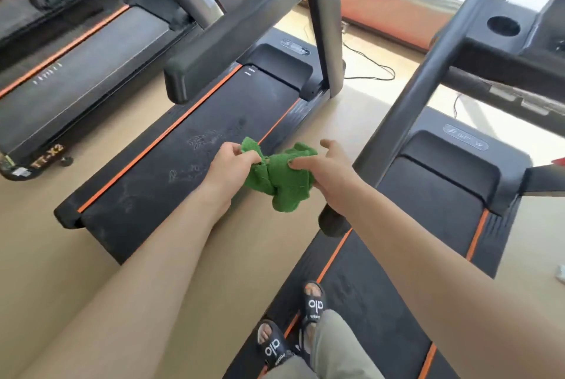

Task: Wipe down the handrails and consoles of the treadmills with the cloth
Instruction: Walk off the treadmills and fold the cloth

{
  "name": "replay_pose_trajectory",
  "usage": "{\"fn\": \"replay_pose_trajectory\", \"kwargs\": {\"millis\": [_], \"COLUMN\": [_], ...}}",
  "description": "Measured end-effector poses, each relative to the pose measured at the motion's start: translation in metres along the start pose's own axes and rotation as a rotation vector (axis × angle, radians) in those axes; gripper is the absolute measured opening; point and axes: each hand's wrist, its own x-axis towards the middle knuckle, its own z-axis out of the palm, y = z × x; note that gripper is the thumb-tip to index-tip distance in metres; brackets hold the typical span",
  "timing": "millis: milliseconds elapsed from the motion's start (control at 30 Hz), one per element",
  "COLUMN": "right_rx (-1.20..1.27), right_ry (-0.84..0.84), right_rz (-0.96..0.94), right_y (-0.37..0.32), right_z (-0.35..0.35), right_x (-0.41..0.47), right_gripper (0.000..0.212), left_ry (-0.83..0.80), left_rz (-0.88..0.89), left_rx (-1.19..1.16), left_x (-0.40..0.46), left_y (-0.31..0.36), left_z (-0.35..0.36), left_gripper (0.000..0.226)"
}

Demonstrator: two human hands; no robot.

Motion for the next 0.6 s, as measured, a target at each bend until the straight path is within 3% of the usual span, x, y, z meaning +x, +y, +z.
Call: {"fn": "replay_pose_trajectory", "kwargs": {"millis": [67, 233, 333, 500, 600], "right_rx": [-0.076, -0.457, -0.734, -1.069, -1.227], "right_ry": [-0.005, -0.085, 0.006, 0.100, 0.134], "right_rz": [-0.049, -0.164, -0.240, -0.344, -0.358], "right_y": [-0.012, -0.037, -0.045, -0.062, -0.069], "right_z": [0.007, 0.019, 0.026, 0.025, 0.021], "right_x": [0.019, 0.063, 0.099, 0.168, 0.215], "right_gripper": [0.097, 0.079, 0.052, 0.006, 0.028], "left_ry": [0.013, -0.114, -0.152, -0.085, -0.055], "left_rz": [0.005, 0.123, 0.246, 0.383, 0.499], "left_rx": [0.045, 0.295, 0.553, 0.802, 0.874], "left_x": [0.021, 0.068, 0.102, 0.172, 0.219], "left_y": [0.015, 0.036, 0.046, 0.049, 0.051], "left_z": [-0.002, 0.001, 0.013, 0.043, 0.057], "left_gripper": [0.052, 0.090, 0.073, 0.021, 0.013]}}
